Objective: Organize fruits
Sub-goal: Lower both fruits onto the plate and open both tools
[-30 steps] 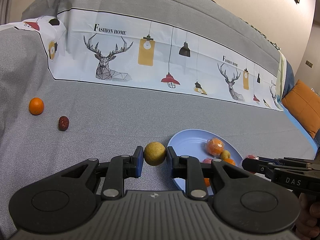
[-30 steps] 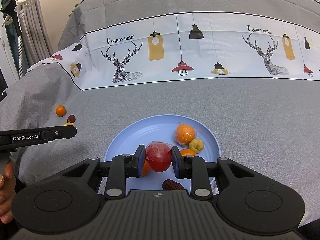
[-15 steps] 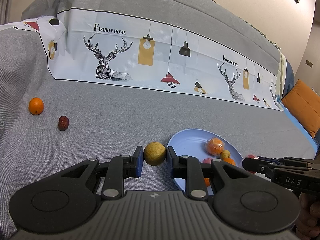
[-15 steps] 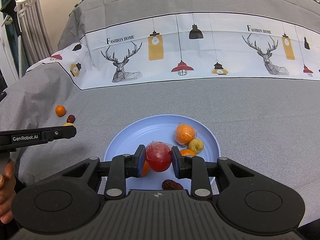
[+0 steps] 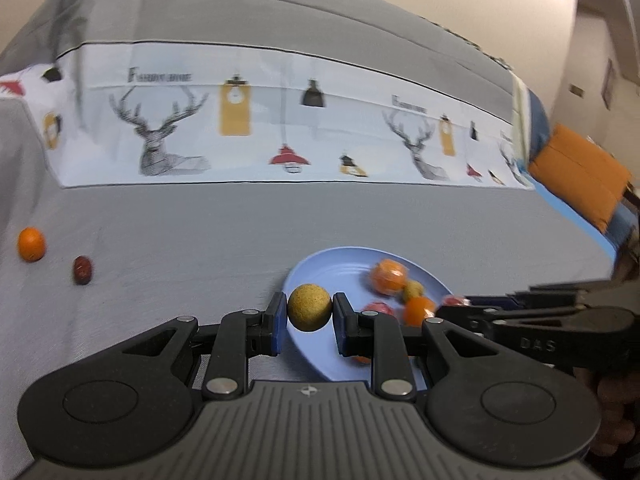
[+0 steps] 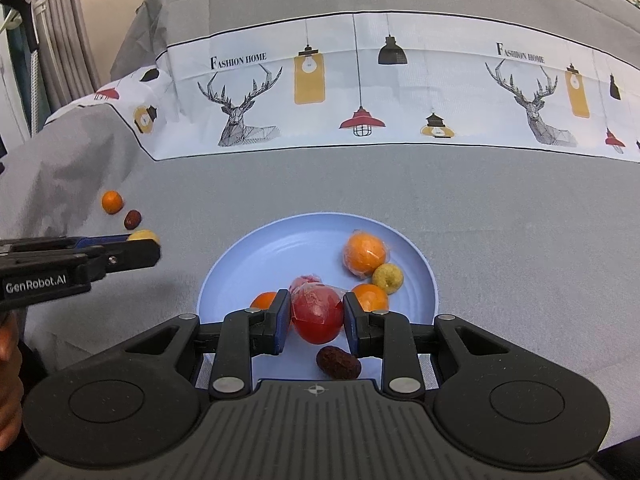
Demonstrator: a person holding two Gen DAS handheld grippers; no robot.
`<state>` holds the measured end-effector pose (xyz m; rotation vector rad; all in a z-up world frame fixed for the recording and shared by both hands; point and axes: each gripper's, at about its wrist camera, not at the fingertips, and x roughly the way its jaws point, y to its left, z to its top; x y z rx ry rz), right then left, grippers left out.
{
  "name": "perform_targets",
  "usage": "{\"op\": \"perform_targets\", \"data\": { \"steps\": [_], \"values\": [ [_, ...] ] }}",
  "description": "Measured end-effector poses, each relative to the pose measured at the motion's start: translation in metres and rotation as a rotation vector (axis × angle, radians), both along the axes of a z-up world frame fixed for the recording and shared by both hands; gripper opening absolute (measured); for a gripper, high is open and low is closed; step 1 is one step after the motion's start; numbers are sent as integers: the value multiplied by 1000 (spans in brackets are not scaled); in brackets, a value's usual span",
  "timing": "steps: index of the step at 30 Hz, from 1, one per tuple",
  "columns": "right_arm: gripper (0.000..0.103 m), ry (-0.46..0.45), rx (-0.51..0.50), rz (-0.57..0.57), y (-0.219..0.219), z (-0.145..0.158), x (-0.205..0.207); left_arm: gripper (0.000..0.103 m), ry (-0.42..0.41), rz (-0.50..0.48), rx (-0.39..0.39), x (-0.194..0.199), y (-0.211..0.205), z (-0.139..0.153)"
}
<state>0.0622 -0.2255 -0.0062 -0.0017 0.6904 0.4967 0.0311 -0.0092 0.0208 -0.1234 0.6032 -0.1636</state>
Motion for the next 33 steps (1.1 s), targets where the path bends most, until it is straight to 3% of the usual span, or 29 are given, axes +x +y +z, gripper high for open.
{"op": "perform_targets", "data": {
  "steps": [10,33],
  "values": [
    [29,-1,-42,26,8,-4,0,27,7,-72,16,7,-18,-10],
    [30,-6,-76,43,16,-6,-3,29,6,-74,-3,7,-19,-7]
  ]
}}
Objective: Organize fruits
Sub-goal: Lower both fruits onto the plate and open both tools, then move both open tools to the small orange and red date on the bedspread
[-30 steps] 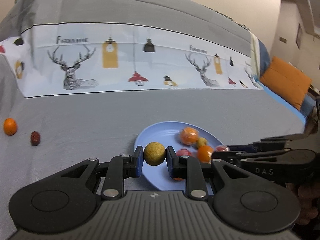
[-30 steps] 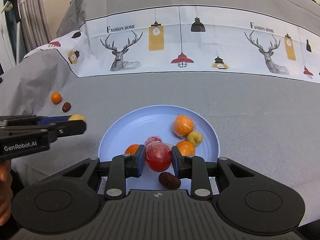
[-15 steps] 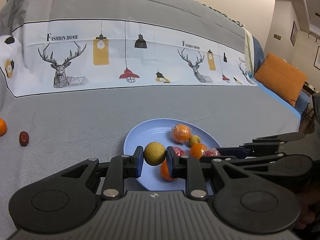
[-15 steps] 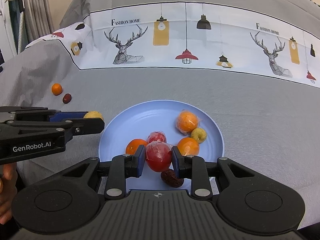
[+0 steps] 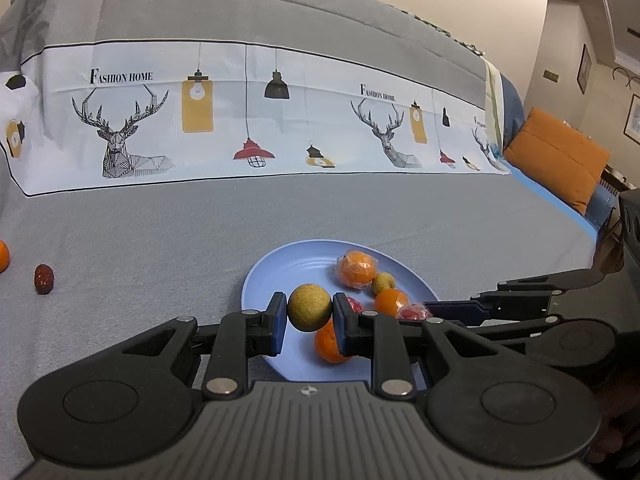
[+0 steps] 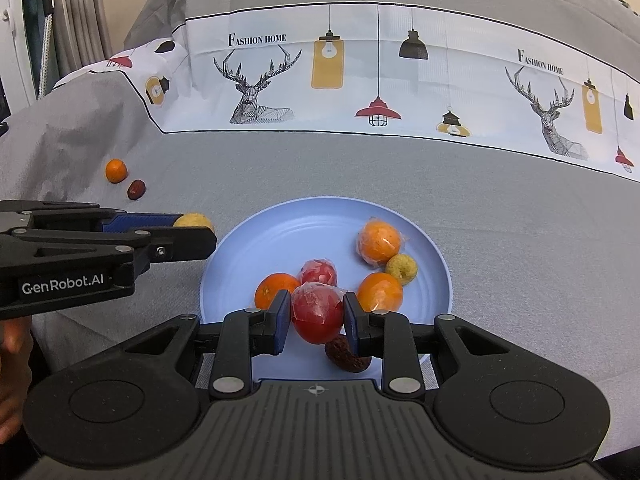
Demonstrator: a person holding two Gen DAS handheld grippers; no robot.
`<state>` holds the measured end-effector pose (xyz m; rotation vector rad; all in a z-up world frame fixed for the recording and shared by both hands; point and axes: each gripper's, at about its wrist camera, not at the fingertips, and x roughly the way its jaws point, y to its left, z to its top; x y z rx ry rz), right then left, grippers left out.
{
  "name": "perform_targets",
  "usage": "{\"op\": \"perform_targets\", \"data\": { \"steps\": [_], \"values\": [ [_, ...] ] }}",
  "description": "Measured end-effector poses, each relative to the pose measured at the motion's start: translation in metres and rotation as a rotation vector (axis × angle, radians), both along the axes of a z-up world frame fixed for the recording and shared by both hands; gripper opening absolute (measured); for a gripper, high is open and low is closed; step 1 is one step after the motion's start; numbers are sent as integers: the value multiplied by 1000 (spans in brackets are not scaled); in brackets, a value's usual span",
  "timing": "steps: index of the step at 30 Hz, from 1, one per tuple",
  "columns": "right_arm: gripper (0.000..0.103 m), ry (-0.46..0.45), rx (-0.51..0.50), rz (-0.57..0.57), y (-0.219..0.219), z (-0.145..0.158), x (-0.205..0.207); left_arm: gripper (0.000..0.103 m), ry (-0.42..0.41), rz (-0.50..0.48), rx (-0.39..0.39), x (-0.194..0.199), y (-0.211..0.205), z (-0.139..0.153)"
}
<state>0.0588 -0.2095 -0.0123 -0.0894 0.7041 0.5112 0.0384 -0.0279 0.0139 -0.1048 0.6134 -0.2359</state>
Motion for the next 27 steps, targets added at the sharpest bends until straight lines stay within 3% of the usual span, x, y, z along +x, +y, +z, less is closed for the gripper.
{"op": "perform_targets", "data": {
  "steps": [1,4,27],
  "values": [
    [30,0,-5,-5,0,0,0,35,4,2,-3,1,0,0],
    [39,4,-8,-12,0,0,0,37,1,8,-15,1,2,1],
    [40,-33,-3,-19,3,11,-8,32,-34,89,-12,-7,16,15]
  ]
}}
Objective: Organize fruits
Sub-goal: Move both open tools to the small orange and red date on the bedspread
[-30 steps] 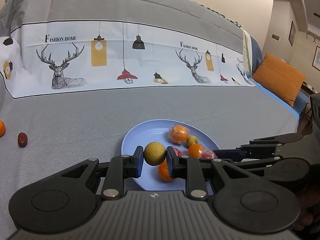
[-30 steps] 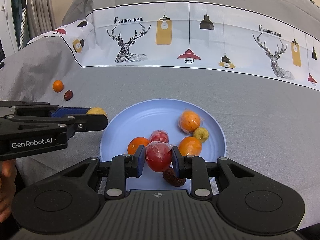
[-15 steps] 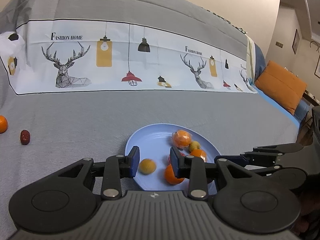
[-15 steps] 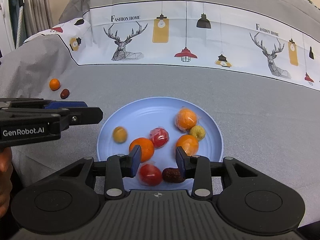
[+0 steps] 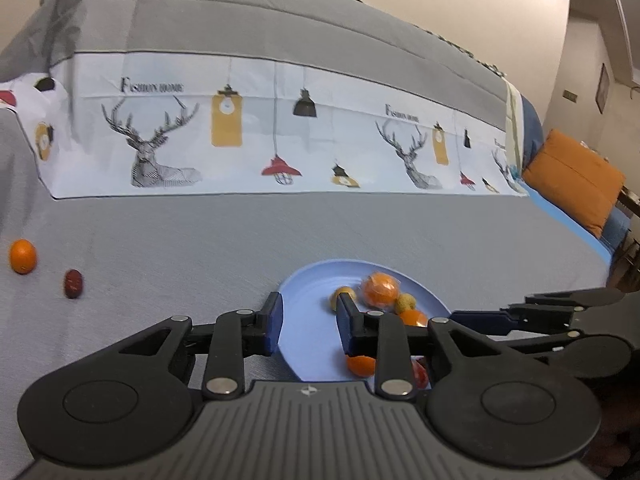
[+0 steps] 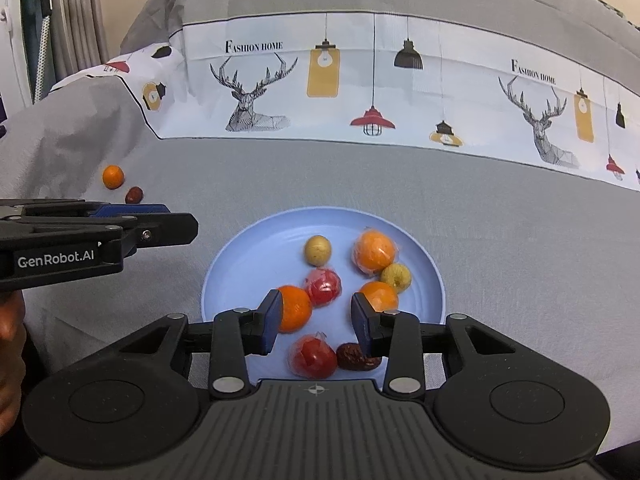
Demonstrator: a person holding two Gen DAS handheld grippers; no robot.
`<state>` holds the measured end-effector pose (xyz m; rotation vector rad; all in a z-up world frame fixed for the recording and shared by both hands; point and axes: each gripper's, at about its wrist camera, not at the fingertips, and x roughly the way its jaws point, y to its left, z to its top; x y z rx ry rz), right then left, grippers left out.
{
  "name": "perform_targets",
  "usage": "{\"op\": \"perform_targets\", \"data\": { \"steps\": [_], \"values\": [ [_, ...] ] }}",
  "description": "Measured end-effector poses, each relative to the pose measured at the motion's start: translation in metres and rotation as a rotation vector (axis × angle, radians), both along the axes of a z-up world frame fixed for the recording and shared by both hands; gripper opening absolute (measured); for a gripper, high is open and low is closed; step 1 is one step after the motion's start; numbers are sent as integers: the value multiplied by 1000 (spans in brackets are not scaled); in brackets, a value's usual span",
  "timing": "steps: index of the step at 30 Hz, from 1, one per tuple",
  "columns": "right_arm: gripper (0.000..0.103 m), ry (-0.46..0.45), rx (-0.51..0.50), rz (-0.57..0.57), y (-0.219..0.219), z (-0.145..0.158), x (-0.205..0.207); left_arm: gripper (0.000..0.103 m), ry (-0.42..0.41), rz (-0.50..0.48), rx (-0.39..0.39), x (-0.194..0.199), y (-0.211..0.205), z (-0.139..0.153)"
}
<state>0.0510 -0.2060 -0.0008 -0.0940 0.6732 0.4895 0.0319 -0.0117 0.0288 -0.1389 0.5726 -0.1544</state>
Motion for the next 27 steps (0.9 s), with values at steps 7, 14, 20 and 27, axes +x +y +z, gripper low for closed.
{"op": "perform_targets", "data": {
  "steps": [7,14,20,27],
  "values": [
    [34,-35,24,4,1,13,-6,26,23,85,73,8,40,42],
    [22,-61,76,12,7,30,-7,26,-36,123,203,-10,86,39],
    [16,-62,136,41,24,45,-1,24,-92,309,-32,-27,135,41],
    [9,-67,200,109,75,56,16,24,-92,334,-35,-24,139,43]
  ]
}}
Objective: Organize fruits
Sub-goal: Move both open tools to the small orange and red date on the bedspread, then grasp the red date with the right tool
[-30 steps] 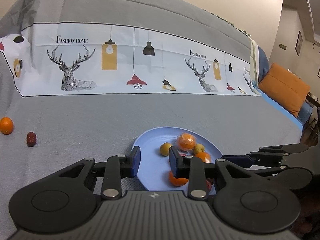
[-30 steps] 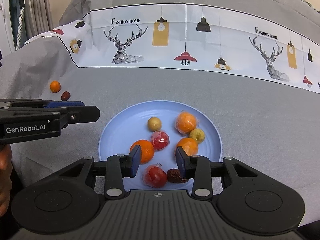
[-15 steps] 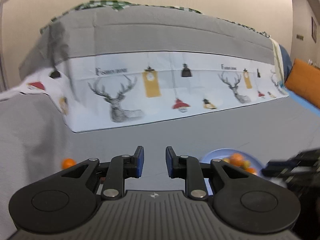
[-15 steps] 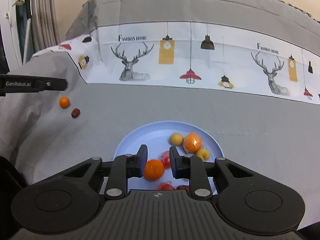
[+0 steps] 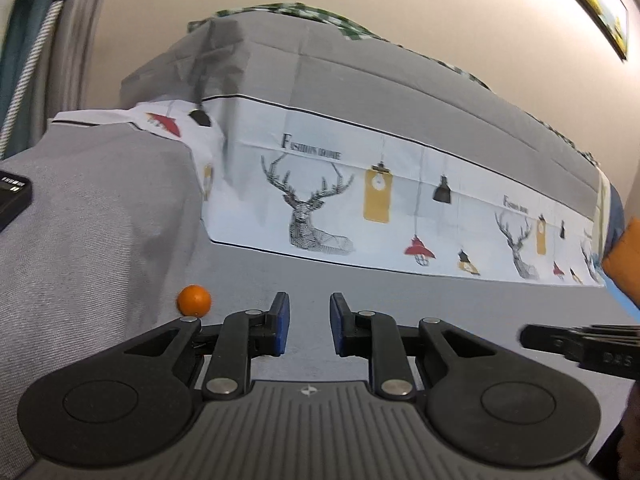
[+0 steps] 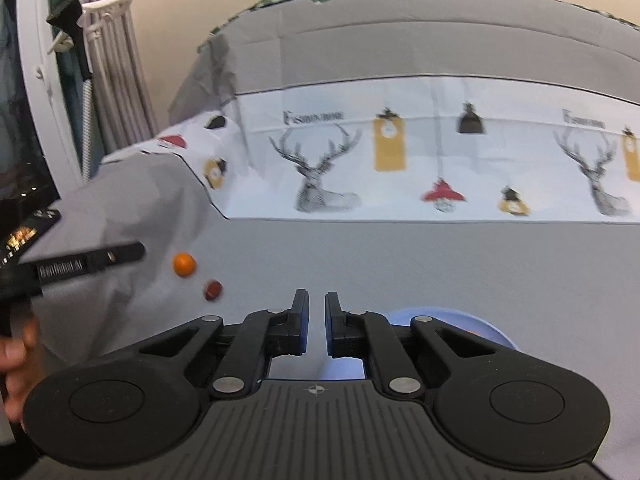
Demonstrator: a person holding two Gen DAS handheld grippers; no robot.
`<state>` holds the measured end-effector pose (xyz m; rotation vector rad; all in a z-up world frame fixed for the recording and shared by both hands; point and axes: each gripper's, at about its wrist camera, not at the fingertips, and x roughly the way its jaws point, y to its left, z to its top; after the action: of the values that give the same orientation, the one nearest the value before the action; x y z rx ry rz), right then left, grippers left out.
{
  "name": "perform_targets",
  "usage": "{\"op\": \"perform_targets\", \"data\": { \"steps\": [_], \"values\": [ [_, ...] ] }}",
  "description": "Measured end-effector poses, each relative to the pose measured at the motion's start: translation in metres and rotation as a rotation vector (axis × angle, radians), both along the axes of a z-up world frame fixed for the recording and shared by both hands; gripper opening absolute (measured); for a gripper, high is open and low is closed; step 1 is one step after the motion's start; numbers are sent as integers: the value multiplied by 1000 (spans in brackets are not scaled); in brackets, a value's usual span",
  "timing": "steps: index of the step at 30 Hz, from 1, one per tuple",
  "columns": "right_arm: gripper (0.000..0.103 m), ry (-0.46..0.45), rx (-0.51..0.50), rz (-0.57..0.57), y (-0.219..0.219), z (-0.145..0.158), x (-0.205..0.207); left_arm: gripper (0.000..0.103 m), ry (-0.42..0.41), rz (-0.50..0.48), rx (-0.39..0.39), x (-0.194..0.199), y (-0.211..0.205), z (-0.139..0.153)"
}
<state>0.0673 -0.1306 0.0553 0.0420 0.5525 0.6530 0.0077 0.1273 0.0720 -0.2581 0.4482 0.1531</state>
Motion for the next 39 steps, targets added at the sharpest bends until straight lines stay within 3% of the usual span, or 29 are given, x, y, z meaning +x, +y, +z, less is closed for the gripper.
{"op": "perform_targets", "data": {
  "steps": [10,16,19,24,28,33,34,36,39],
  "values": [
    [10,53,-17,189,100,-18,32,24,-9,204,19,-1,14,-1],
    [10,64,-69,263,153,-39,45,24,4,268,34,2,20,-4],
    [19,79,-90,268,176,-50,55,24,21,293,27,5,25,-6],
    [46,96,-86,252,201,-59,69,24,38,300,51,10,24,-8],
    [56,106,-113,248,215,-71,79,24,43,325,49,9,28,-9],
    [53,109,-160,273,228,-84,85,24,50,324,63,10,26,-9],
    [49,105,-177,282,231,-86,85,24,51,321,68,11,25,-9],
    [27,101,-204,297,233,-90,85,24,53,319,75,11,24,-8],
    [25,97,-200,309,228,-91,82,24,54,316,78,11,24,-8]
  ]
}}
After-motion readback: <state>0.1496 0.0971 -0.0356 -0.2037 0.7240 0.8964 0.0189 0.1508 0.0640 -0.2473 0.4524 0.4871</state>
